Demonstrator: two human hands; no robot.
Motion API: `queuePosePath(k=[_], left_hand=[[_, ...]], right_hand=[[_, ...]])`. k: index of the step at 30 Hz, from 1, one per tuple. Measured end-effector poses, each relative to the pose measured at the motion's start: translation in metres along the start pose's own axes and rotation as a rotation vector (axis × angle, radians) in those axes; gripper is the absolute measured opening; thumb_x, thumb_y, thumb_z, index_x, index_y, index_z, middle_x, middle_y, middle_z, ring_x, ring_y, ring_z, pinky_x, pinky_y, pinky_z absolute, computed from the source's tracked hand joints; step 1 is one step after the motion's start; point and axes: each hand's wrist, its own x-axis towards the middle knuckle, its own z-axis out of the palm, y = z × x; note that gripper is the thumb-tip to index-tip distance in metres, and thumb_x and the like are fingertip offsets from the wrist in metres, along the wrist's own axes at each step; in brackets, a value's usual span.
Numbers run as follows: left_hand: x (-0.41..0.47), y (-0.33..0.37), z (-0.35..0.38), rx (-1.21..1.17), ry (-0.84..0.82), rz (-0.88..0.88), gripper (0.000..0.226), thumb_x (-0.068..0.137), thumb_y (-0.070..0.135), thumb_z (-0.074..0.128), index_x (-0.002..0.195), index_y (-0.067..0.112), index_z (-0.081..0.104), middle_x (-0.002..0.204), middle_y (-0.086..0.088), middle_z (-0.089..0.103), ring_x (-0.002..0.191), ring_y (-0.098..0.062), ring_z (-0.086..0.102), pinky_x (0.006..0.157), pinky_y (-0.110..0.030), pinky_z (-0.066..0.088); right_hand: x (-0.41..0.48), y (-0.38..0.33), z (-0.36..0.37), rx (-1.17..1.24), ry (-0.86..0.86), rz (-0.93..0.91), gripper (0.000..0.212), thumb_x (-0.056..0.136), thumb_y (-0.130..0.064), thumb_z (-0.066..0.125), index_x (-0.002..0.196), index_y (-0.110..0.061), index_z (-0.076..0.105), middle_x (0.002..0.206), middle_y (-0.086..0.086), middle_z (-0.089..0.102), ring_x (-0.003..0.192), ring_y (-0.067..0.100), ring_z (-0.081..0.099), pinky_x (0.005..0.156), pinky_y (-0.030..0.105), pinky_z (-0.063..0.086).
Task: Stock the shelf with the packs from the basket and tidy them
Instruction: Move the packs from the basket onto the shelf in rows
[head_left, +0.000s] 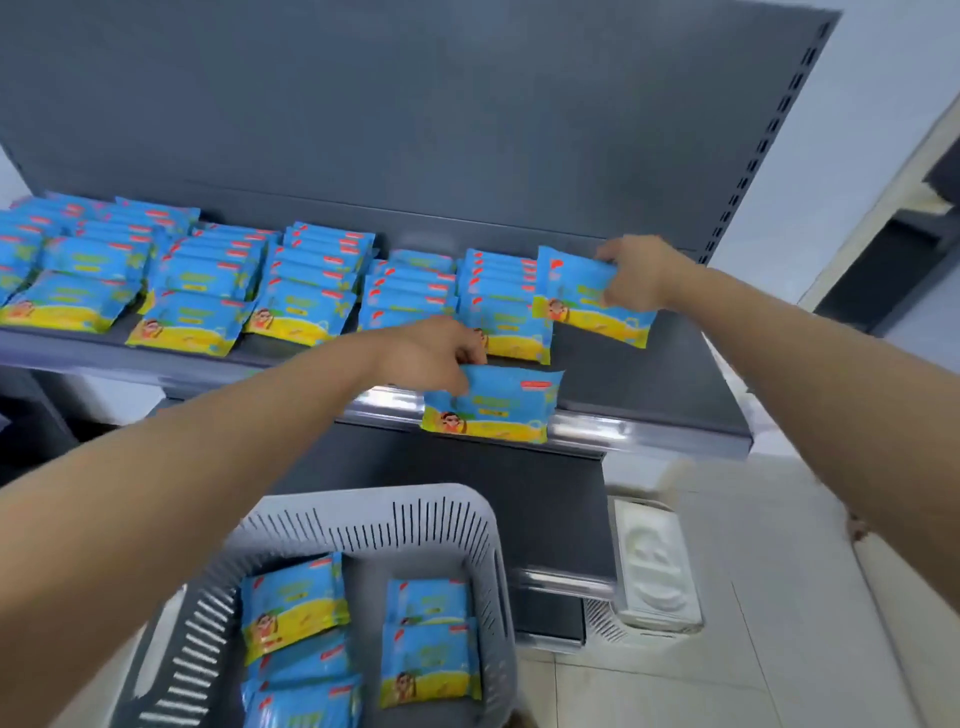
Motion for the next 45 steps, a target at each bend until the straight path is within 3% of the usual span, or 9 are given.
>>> queuePosePath(k=[6,12,19,24,27,29,34,40,45], left_hand=[[0.095,0.046,-0.005,-0.103,0.076,0.041,0.028,0.08,-0.002,0.061,0.107,0.002,0.063,0.104,-0.009,0.065,0.094,-0.02,0.057,0.091,-0.037,0.048],[0.157,0.061,0.009,-0.186,0.047,-0.002,0.028,0.08,-0.001,0.062,0.107,0.007,0.063,0.107,-0.009,0.067,0.096,-0.021,0.061,0.089,-0.037,0.051],[0.195,0.059,0.009,-0.166,-0.008,-0.073,0.028,0.083,0.003,0.063,0.11,0.006,0.061,0.109,-0.011,0.066,0.096,-0.023,0.06,0.089,-0.039,0.05],[0.217,0.059,0.01,-0.157,-0.022,-0.101,0.028,0.084,0.005,0.063,0.112,0.005,0.061,0.109,-0.01,0.066,0.099,-0.025,0.061,0.09,-0.038,0.049],[0.233,0.06,0.008,-0.154,-0.004,-0.095,0.029,0.084,0.004,0.062,0.113,0.004,0.063,0.111,-0.005,0.064,0.106,-0.02,0.06,0.089,-0.034,0.048],[0.246,0.059,0.008,-0.121,0.015,-0.086,0.031,0.083,0.004,0.062,0.113,0.005,0.063,0.113,-0.011,0.064,0.106,-0.027,0.061,0.091,-0.038,0.05],[0.278,0.053,0.009,0.039,0.052,-0.106,0.032,0.087,0.006,0.055,0.118,0.005,0.062,0.118,-0.013,0.06,0.103,-0.027,0.057,0.089,-0.035,0.047],[0.301,0.042,0.019,0.296,0.251,-0.126,0.036,0.088,0.013,0.053,0.123,0.02,0.056,0.122,-0.004,0.057,0.121,-0.026,0.037,0.097,-0.034,0.033],[0.269,0.036,0.013,0.178,0.44,-0.031,0.031,0.089,0.018,0.054,0.12,0.018,0.058,0.12,-0.006,0.056,0.118,-0.026,0.042,0.096,-0.034,0.031]], right_hand=[[0.069,0.085,0.02,0.035,-0.011,0.074,0.034,0.085,-0.007,0.055,0.119,-0.004,0.055,0.116,0.016,0.061,0.106,0.034,0.057,0.083,0.036,0.047],[0.133,0.124,0.058,0.198,-0.072,0.016,0.04,0.081,-0.005,0.066,0.119,-0.006,0.052,0.12,0.015,0.058,0.108,0.031,0.055,0.088,0.035,0.045],[0.191,0.137,0.08,0.285,-0.108,-0.079,0.035,0.081,-0.006,0.066,0.114,-0.01,0.054,0.116,0.016,0.06,0.09,0.023,0.053,0.084,0.038,0.049],[0.205,0.14,0.09,0.208,-0.11,-0.104,0.036,0.083,-0.014,0.065,0.119,-0.016,0.059,0.115,0.008,0.063,0.102,0.027,0.06,0.082,0.033,0.048],[0.208,0.145,0.093,0.209,-0.069,-0.111,0.031,0.083,-0.008,0.06,0.114,-0.008,0.062,0.113,0.011,0.066,0.103,0.031,0.061,0.089,0.036,0.051],[0.207,0.147,0.093,0.245,-0.029,-0.105,0.029,0.086,-0.005,0.054,0.114,-0.004,0.063,0.112,0.016,0.067,0.104,0.033,0.061,0.091,0.04,0.051],[0.199,0.146,0.083,0.312,0.089,-0.097,0.034,0.09,-0.007,0.046,0.118,-0.016,0.063,0.111,0.01,0.068,0.103,0.03,0.061,0.091,0.036,0.051],[0.177,0.138,0.068,0.399,0.208,-0.075,0.028,0.09,-0.012,0.051,0.114,-0.015,0.064,0.101,0.005,0.071,0.094,0.025,0.065,0.089,0.032,0.051],[0.142,0.108,0.066,0.486,0.268,-0.121,0.027,0.089,-0.013,0.055,0.114,-0.012,0.065,0.105,0.007,0.07,0.099,0.024,0.065,0.092,0.04,0.05]])
